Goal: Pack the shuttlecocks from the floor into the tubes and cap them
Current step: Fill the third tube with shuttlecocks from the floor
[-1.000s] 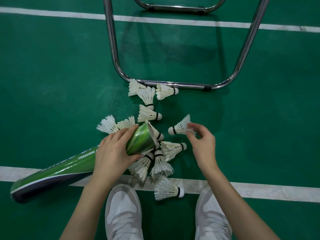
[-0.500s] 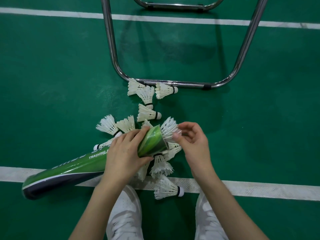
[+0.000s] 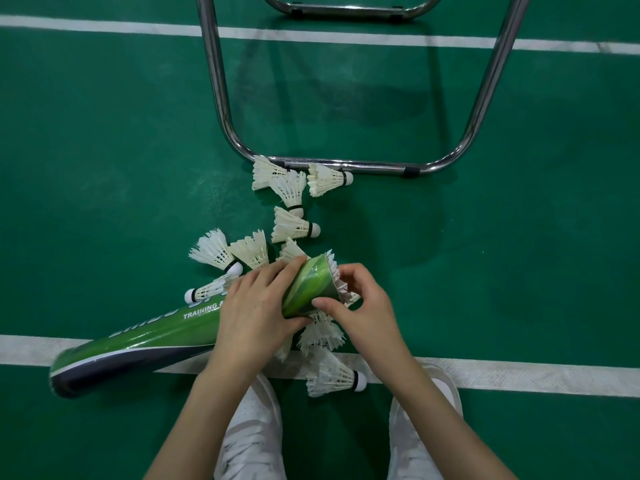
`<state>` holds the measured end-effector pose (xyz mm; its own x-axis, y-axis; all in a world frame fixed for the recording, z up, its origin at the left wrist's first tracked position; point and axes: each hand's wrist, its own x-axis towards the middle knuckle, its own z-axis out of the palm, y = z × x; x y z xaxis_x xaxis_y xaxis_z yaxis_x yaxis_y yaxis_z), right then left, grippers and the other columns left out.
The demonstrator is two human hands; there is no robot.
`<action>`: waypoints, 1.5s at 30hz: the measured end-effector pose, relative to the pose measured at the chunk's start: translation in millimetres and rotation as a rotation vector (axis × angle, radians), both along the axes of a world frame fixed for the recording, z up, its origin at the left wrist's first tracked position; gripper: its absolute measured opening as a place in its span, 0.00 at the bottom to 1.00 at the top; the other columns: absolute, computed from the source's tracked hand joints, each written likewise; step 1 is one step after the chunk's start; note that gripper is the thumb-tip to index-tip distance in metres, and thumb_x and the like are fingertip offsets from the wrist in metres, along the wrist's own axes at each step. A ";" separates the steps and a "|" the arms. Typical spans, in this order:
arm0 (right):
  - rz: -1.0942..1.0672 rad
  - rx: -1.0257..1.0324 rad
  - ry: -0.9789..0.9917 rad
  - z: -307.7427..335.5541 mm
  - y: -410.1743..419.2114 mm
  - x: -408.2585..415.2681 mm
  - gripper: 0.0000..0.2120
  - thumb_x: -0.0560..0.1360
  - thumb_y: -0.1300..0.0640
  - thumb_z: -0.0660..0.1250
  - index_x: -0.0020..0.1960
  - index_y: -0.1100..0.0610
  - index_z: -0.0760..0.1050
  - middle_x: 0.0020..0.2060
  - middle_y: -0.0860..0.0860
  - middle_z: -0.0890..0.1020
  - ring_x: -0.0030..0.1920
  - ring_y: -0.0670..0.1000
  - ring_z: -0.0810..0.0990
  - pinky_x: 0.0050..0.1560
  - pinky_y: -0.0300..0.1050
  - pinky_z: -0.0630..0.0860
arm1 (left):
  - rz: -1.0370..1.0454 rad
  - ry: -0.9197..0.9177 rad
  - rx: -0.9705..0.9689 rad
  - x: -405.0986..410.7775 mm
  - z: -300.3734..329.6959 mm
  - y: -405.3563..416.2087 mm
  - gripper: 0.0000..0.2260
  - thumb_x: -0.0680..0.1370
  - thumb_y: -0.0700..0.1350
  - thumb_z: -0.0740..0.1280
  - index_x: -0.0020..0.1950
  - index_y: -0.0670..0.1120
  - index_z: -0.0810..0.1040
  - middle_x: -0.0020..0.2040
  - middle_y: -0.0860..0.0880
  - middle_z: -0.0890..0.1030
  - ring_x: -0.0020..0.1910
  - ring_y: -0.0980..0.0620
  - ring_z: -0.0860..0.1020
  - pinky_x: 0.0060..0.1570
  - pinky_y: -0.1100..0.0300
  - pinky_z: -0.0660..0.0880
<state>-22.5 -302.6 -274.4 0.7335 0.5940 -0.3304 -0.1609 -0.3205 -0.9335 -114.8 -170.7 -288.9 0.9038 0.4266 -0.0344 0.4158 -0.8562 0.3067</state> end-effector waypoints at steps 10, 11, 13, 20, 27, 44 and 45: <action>0.017 0.006 0.039 -2.7 -0.1 5.2 0.12 0.69 0.62 0.72 0.42 0.48 0.73 0.42 0.48 0.81 0.46 0.43 0.79 0.44 0.30 0.73 | -0.016 0.003 -0.008 -0.9 0.2 -1.3 0.40 0.59 0.55 0.78 0.69 0.52 0.67 0.57 0.48 0.78 0.53 0.43 0.76 0.51 0.47 0.72; 0.030 0.019 0.053 -2.1 -0.3 5.5 0.11 0.69 0.63 0.72 0.43 0.50 0.73 0.40 0.48 0.82 0.43 0.43 0.79 0.42 0.30 0.72 | -0.017 0.002 -0.010 -1.2 0.3 -1.4 0.40 0.59 0.55 0.78 0.69 0.52 0.67 0.57 0.48 0.78 0.53 0.43 0.76 0.51 0.47 0.72; 0.074 0.052 0.094 -0.5 -0.7 5.4 0.09 0.72 0.64 0.69 0.45 0.53 0.72 0.37 0.47 0.82 0.40 0.41 0.80 0.41 0.29 0.72 | -0.023 -0.002 -0.014 -1.4 0.0 -1.6 0.40 0.59 0.55 0.78 0.69 0.52 0.67 0.57 0.48 0.78 0.53 0.43 0.76 0.51 0.47 0.72; 0.210 0.026 0.161 -4.4 -4.2 7.5 0.08 0.76 0.60 0.65 0.51 0.55 0.67 0.42 0.56 0.85 0.47 0.57 0.82 0.55 0.52 0.77 | -0.037 -0.016 0.016 -3.4 -2.5 -2.4 0.42 0.58 0.56 0.79 0.69 0.52 0.67 0.56 0.49 0.79 0.51 0.44 0.77 0.48 0.48 0.73; 0.048 0.013 0.061 -12.2 -13.1 10.8 0.05 0.75 0.59 0.66 0.45 0.50 0.73 0.45 0.50 0.83 0.49 0.44 0.81 0.49 0.35 0.75 | 0.053 0.033 -0.048 -9.2 2.8 17.1 0.41 0.63 0.58 0.76 0.72 0.57 0.62 0.61 0.51 0.75 0.58 0.47 0.73 0.55 0.50 0.69; 0.065 -0.175 0.187 -31.9 -20.3 -13.8 0.25 0.80 0.56 0.58 0.74 0.46 0.55 0.64 0.42 0.75 0.55 0.44 0.79 0.51 0.35 0.75 | 0.074 0.035 -0.058 -17.0 1.4 20.1 0.40 0.63 0.56 0.77 0.71 0.56 0.63 0.61 0.49 0.76 0.57 0.45 0.73 0.56 0.49 0.69; 0.055 -0.184 0.182 -31.9 -21.0 -13.7 0.25 0.80 0.56 0.58 0.74 0.47 0.54 0.65 0.42 0.73 0.56 0.45 0.78 0.50 0.33 0.74 | 0.071 0.036 -0.057 -17.0 1.3 19.7 0.40 0.62 0.56 0.77 0.71 0.55 0.64 0.60 0.49 0.76 0.57 0.45 0.74 0.56 0.48 0.69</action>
